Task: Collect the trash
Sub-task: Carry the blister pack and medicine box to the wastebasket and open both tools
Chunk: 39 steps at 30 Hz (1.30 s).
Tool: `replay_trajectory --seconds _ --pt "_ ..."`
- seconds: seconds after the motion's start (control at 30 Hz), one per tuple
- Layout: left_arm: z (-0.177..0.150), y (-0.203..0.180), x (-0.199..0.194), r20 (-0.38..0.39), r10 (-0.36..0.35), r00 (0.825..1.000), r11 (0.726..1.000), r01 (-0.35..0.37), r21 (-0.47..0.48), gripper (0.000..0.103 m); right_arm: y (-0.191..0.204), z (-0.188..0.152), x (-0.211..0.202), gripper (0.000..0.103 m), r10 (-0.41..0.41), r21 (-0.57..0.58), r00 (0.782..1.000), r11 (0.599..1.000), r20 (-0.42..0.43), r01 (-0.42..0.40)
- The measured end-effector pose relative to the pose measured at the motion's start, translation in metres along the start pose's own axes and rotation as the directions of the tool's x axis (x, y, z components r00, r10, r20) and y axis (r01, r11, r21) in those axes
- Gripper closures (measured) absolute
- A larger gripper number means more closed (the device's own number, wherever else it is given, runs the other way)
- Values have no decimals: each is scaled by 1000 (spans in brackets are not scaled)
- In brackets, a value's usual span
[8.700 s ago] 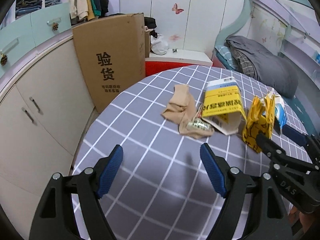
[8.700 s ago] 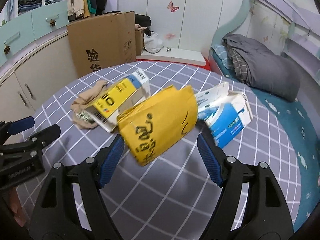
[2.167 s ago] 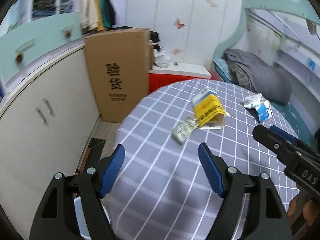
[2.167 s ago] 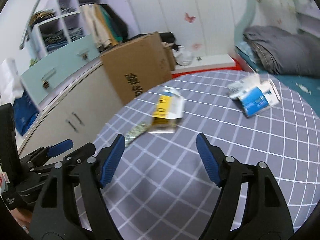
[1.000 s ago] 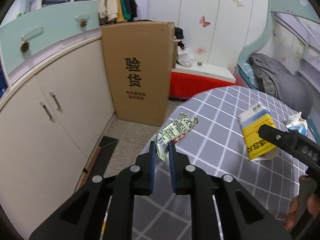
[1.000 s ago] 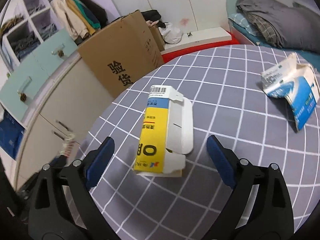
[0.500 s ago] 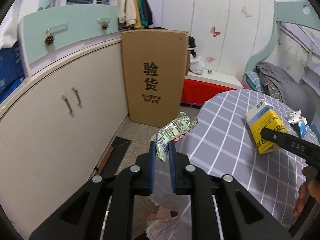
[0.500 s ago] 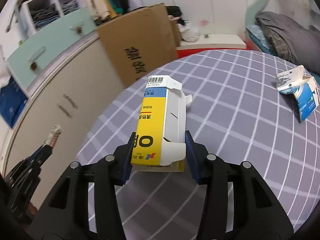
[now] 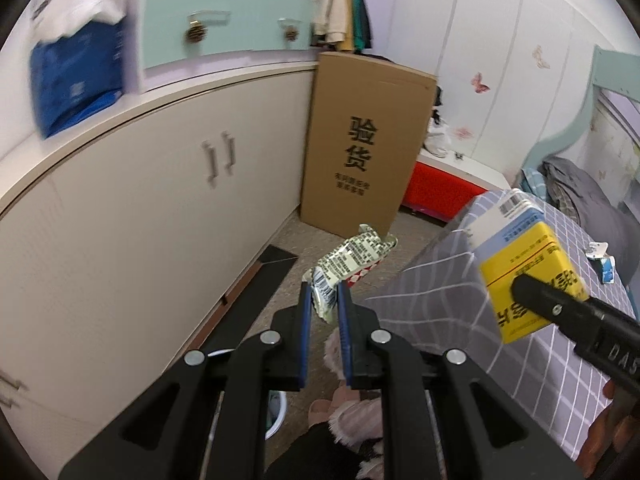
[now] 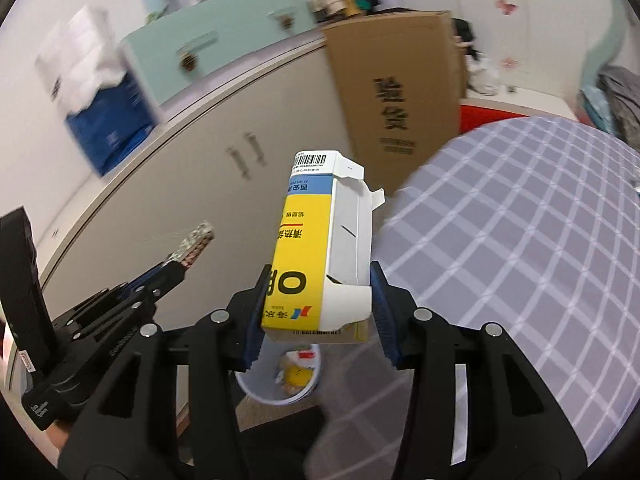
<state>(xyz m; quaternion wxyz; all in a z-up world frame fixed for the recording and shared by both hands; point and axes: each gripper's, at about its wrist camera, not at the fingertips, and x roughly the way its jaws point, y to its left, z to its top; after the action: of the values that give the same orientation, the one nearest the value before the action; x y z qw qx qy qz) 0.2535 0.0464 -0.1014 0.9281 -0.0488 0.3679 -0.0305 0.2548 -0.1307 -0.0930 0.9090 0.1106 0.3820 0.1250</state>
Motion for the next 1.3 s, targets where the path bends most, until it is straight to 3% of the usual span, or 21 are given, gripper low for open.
replay_trajectory --seconds 0.23,0.53,0.77,1.07,1.17,1.23,1.3 --pt "-25 49 -12 -23 43 999 998 -44 -54 91 64 -27 29 57 66 -78 995 994 -71 -72" --pt "-65 112 10 -126 91 988 985 -108 -133 91 115 -71 77 57 104 -126 975 983 -196 -131" --pt "-88 146 38 -204 120 971 972 -157 -175 91 130 -91 120 57 86 -139 962 982 -258 -125" --pt "-91 168 72 -262 134 956 960 -190 -204 90 127 -94 148 57 71 -121 958 987 -278 -108" --pt "-89 176 81 -275 114 955 952 -184 -245 77 126 -93 154 57 68 -114 956 988 -284 -104" --pt "-89 180 86 -301 99 949 950 -180 -255 41 125 -94 156 57 68 -111 955 988 -289 -104" --pt "-91 182 86 -293 123 948 949 -199 -247 39 124 -96 157 57 69 -107 953 989 -294 -105"
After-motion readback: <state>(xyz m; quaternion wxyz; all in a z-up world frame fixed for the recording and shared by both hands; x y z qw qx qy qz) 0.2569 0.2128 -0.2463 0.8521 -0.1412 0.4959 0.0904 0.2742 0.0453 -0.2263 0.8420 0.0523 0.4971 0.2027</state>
